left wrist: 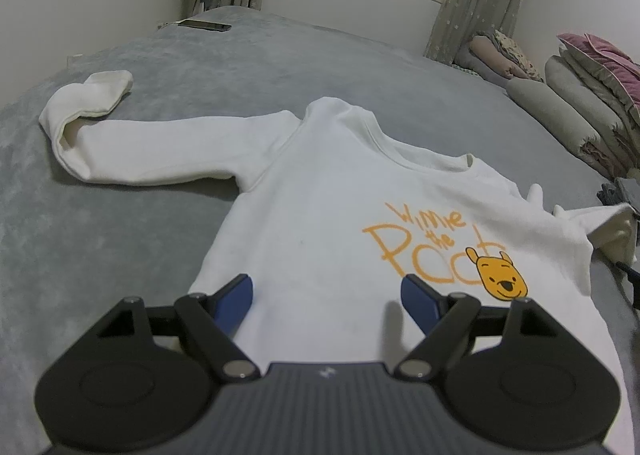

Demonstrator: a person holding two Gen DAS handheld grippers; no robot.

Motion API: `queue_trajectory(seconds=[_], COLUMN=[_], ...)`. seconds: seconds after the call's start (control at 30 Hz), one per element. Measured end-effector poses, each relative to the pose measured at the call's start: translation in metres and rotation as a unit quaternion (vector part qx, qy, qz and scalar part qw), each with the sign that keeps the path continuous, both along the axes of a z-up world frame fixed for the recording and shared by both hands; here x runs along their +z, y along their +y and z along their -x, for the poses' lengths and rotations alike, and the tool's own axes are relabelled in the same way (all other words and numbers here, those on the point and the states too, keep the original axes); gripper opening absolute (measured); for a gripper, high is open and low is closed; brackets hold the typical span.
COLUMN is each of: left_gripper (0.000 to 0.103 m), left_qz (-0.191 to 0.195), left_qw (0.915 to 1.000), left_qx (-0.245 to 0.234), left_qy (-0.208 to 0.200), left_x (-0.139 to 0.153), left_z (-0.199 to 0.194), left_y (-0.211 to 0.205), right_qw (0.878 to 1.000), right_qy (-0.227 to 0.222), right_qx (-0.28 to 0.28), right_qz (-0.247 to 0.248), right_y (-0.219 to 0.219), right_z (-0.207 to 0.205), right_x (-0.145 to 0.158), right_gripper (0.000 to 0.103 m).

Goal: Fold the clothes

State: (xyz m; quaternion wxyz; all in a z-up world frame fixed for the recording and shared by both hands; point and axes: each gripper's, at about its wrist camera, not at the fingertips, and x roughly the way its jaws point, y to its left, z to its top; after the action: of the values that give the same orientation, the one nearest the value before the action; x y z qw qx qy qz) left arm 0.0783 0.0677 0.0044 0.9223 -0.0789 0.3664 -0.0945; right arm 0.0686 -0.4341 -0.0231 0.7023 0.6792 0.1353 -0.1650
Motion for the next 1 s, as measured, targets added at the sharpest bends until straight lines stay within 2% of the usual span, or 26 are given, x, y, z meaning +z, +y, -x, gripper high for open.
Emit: queue_trajectory(seconds=[0.2, 0.4, 0.43, 0.47, 0.5, 0.6, 0.67, 0.73, 0.8, 0.83, 0.9, 0.93, 1.0], left_gripper=[0.08, 0.08, 0.08, 0.08, 0.08, 0.08, 0.08, 0.08, 0.08, 0.08, 0.08, 0.08, 0.08], left_qz=[-0.001, 0.003, 0.002, 0.003, 0.003, 0.007, 0.006, 0.002, -0.004, -0.006, -0.008, -0.008, -0.009], left_qw=[1.0, 1.0, 1.0, 1.0, 1.0, 1.0, 1.0, 1.0, 0.9999, 0.9998, 0.9998, 0.9997, 0.9997], left_qx=[0.001, 0.002, 0.002, 0.002, 0.002, 0.002, -0.001, -0.005, -0.011, -0.014, -0.017, -0.018, -0.02], left_qy=[0.0, 0.001, 0.001, 0.001, 0.001, 0.002, 0.003, 0.005, 0.007, 0.009, 0.011, 0.013, 0.014], left_x=[0.0, 0.0, 0.0, 0.0, 0.001, 0.001, 0.001, 0.001, 0.0, 0.0, 0.0, 0.0, 0.0], left_z=[0.0, -0.001, -0.001, -0.001, -0.001, -0.001, -0.001, -0.001, -0.001, 0.0, -0.001, -0.001, -0.002], left_y=[-0.001, -0.001, -0.001, -0.001, -0.001, -0.001, -0.002, -0.003, -0.004, -0.005, -0.004, -0.003, -0.003], right_qw=[1.0, 0.999, 0.999, 0.999, 0.996, 0.972, 0.944, 0.908, 0.882, 0.874, 0.862, 0.86, 0.869], right_qy=[-0.015, 0.036, 0.037, 0.039, 0.041, 0.045, 0.047, 0.049, 0.048, 0.053, 0.094, 0.123, 0.154], right_qx=[-0.005, -0.001, 0.006, 0.013, 0.019, 0.035, 0.046, 0.056, 0.069, 0.081, 0.109, 0.117, 0.12], right_qz=[-0.009, 0.006, 0.018, 0.033, 0.082, 0.228, 0.323, 0.413, 0.464, 0.477, 0.486, 0.481, 0.454], right_y=[0.003, -0.012, -0.013, -0.013, -0.009, 0.004, 0.013, 0.022, 0.037, 0.044, 0.049, 0.052, 0.045], right_z=[-0.001, -0.023, -0.026, -0.029, -0.03, -0.032, -0.034, -0.035, -0.033, -0.031, -0.034, -0.031, -0.026], right_x=[0.008, 0.0, 0.0, 0.001, 0.015, 0.055, 0.082, 0.108, 0.113, 0.108, 0.089, 0.079, 0.062], right_gripper=[0.065, 0.062, 0.05, 0.029, 0.018, 0.014, 0.014, 0.014, 0.014, 0.014, 0.014, 0.015, 0.015])
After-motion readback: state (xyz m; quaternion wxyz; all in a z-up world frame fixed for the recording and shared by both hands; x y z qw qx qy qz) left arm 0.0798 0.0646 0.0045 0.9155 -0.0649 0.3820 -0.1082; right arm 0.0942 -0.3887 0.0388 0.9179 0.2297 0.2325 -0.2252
